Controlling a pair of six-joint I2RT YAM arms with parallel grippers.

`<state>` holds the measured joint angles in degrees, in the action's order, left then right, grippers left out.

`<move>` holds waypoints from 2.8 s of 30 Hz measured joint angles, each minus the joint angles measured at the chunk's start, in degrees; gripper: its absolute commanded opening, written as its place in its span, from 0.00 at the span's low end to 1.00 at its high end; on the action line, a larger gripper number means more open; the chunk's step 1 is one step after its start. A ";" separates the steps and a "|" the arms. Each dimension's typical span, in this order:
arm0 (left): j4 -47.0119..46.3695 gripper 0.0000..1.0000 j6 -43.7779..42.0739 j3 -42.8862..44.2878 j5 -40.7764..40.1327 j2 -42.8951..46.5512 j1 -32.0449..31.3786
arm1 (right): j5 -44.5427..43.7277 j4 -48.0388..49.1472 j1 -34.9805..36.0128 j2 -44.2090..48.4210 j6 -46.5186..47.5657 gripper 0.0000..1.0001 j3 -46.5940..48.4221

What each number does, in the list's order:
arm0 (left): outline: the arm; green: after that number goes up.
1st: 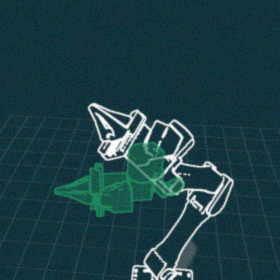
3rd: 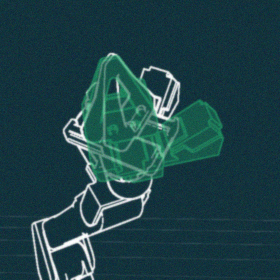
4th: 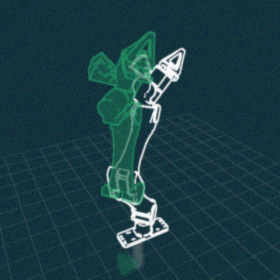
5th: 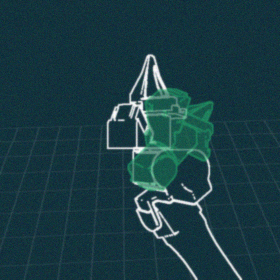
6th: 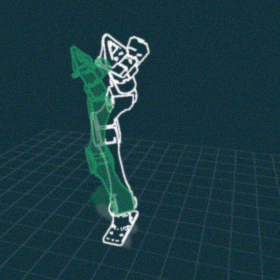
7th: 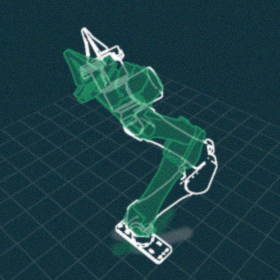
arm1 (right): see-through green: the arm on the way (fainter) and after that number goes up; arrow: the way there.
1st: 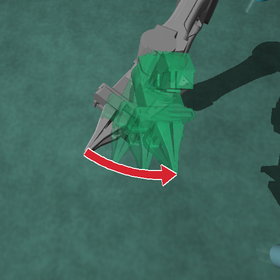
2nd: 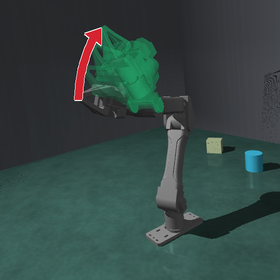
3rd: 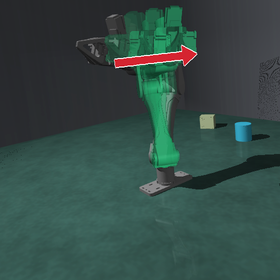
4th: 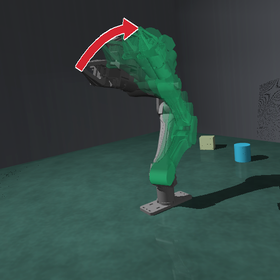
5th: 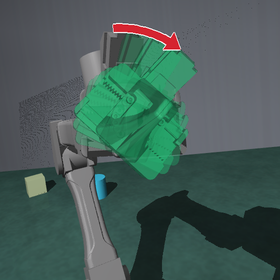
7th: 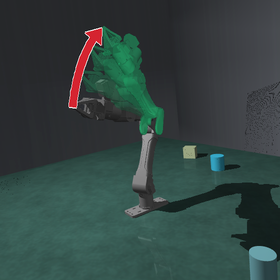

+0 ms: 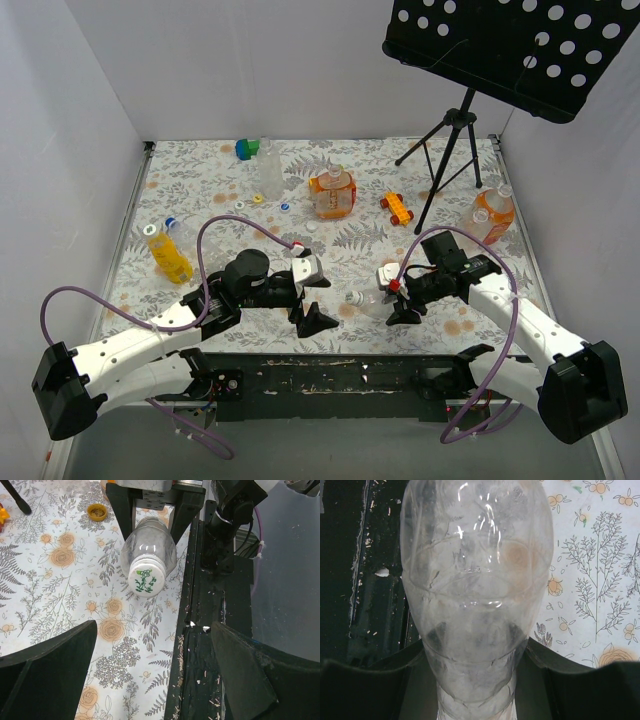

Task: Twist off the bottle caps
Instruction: Unscrew the bottle cap from the plastic bottle.

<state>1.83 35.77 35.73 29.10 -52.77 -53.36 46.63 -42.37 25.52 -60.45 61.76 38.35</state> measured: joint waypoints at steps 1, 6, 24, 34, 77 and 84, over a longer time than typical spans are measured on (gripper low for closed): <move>0.07 0.98 -0.02 0.02 0.00 0.00 0.00 | 0.00 0.00 0.00 0.00 0.02 0.06 0.00; 0.59 0.98 -0.22 0.00 0.00 0.17 0.00 | 0.00 -0.26 0.00 -0.07 0.11 0.06 0.00; 0.81 0.98 -0.44 0.00 0.00 1.33 0.00 | 0.02 -1.16 0.00 -0.74 0.44 0.06 0.00; 1.03 0.98 -0.72 0.02 0.13 2.01 0.00 | 0.02 -1.18 0.00 -0.79 0.57 0.06 0.00; -11.13 0.63 -0.44 3.30 4.70 -12.72 -0.09 | 0.24 -1.27 0.00 -1.53 1.25 0.06 0.00; -11.15 0.29 0.81 3.48 5.35 -14.03 -0.28 | 0.24 -1.25 0.00 -1.53 1.25 0.06 0.00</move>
<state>-9.32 36.58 39.20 34.46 -66.81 -53.65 46.87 -43.62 25.52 -61.98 63.00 38.35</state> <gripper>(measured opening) 0.415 0.549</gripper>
